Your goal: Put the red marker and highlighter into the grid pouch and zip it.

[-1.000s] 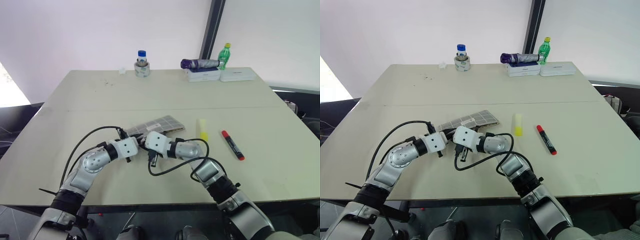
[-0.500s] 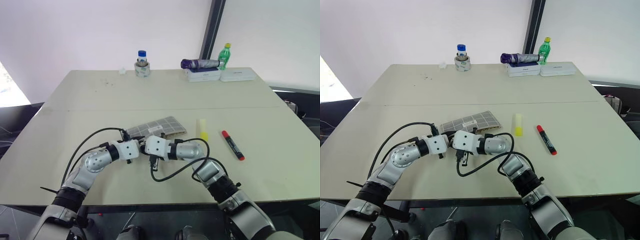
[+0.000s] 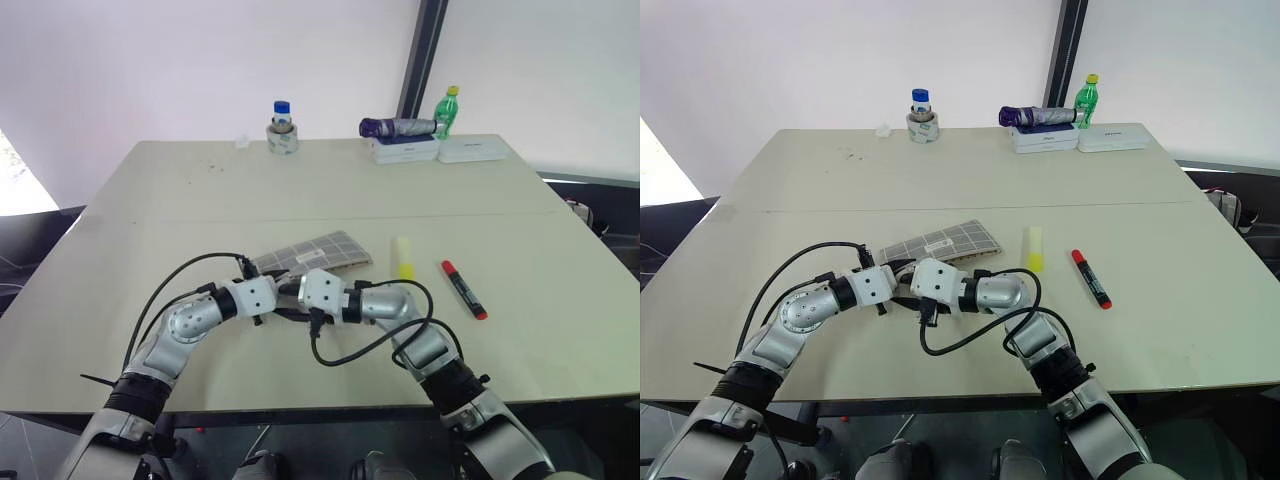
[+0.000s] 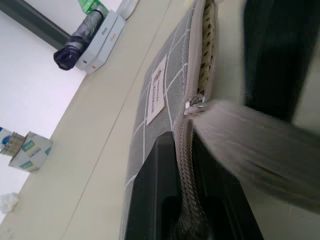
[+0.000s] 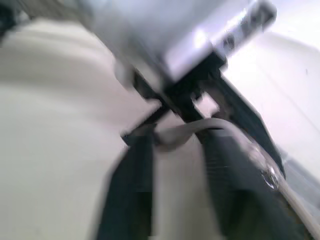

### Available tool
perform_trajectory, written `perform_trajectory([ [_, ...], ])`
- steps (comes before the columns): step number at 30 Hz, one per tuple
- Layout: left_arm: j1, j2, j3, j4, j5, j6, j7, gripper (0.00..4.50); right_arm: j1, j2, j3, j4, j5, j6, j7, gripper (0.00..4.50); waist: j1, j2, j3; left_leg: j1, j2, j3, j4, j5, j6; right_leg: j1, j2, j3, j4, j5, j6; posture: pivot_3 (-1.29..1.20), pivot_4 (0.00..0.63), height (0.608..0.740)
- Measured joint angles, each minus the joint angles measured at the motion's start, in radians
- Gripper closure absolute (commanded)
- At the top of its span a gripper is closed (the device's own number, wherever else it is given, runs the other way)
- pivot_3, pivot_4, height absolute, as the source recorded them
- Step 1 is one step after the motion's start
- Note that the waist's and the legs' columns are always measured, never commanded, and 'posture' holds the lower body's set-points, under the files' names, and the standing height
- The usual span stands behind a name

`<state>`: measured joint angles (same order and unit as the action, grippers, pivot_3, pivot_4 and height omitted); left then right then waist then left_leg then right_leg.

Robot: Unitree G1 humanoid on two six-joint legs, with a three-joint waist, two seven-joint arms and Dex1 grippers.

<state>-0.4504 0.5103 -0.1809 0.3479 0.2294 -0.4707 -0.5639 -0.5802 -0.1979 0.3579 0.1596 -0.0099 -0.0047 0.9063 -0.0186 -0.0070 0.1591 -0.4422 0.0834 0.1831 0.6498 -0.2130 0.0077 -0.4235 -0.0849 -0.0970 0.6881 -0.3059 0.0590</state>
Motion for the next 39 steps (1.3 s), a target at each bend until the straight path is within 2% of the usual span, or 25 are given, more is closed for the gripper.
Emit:
perform_trajectory([
  [2,-0.001,0.0,0.003,0.0,-0.006,0.005,0.002,4.5,0.019,-0.02,-0.023,-0.05,0.034,0.018,0.007,0.46,0.001,0.0,0.0,0.0,0.0,0.0,0.0,0.0,0.0,0.0,0.0,0.0,0.0,0.0,0.0,0.0,0.15,0.74],
  [12,0.005,0.008,0.034,0.0,-0.046,0.024,0.004,4.5,0.099,-0.171,-0.221,-0.112,0.127,0.103,-0.055,0.46,0.001,0.0,0.0,0.0,0.0,0.0,0.0,0.0,0.001,0.0,0.0,0.0,0.0,0.0,0.0,0.0,0.15,0.74],
  [17,0.014,0.009,0.043,0.0,-0.047,0.028,0.014,4.5,0.107,-0.173,-0.331,-0.117,0.112,0.18,-0.25,0.46,0.002,0.0,0.0,0.0,0.0,0.0,0.0,0.0,0.0,0.0,-0.001,0.0,0.0,0.0,0.0,0.0,0.15,0.74],
  [21,0.033,0.016,0.052,-0.005,-0.051,0.029,0.026,4.5,0.246,-0.155,-0.44,-0.269,0.154,0.271,-0.379,0.46,0.008,0.0,0.0,0.0,0.0,0.0,-0.001,0.0,0.0,0.001,-0.001,0.0,-0.002,0.0,0.0,0.0,0.15,0.74],
  [25,0.048,0.024,0.059,-0.004,-0.056,0.024,0.041,4.5,0.448,-0.157,-0.452,-0.421,0.15,0.335,-0.436,0.46,0.005,0.0,0.0,0.0,-0.001,-0.001,-0.001,-0.001,0.001,0.001,-0.001,0.0,-0.002,0.0,0.0,0.0,0.15,0.74],
  [27,0.05,0.025,0.059,-0.001,-0.057,0.021,0.045,4.5,0.503,-0.156,-0.452,-0.461,0.142,0.358,-0.467,0.46,0.0,0.0,0.0,0.0,0.0,-0.001,-0.001,-0.003,0.005,0.001,-0.001,0.0,-0.002,0.0,0.0,0.0,0.15,0.74],
  [32,0.05,0.027,0.058,0.008,-0.058,0.006,0.047,4.5,0.522,-0.126,-0.44,-0.561,0.127,0.393,-0.56,0.46,0.001,-0.001,0.0,0.0,0.0,-0.002,-0.001,-0.003,0.005,0.001,0.0,0.0,-0.002,0.0,-0.001,0.0,0.15,0.74],
  [39,0.049,0.027,0.057,0.035,-0.058,-0.004,0.048,4.5,0.571,-0.105,-0.424,-0.605,0.12,0.413,-0.607,0.46,0.005,-0.001,0.0,0.0,0.0,-0.002,-0.001,-0.003,0.005,0.001,0.0,0.0,-0.002,0.0,-0.001,0.0,0.15,0.74],
])
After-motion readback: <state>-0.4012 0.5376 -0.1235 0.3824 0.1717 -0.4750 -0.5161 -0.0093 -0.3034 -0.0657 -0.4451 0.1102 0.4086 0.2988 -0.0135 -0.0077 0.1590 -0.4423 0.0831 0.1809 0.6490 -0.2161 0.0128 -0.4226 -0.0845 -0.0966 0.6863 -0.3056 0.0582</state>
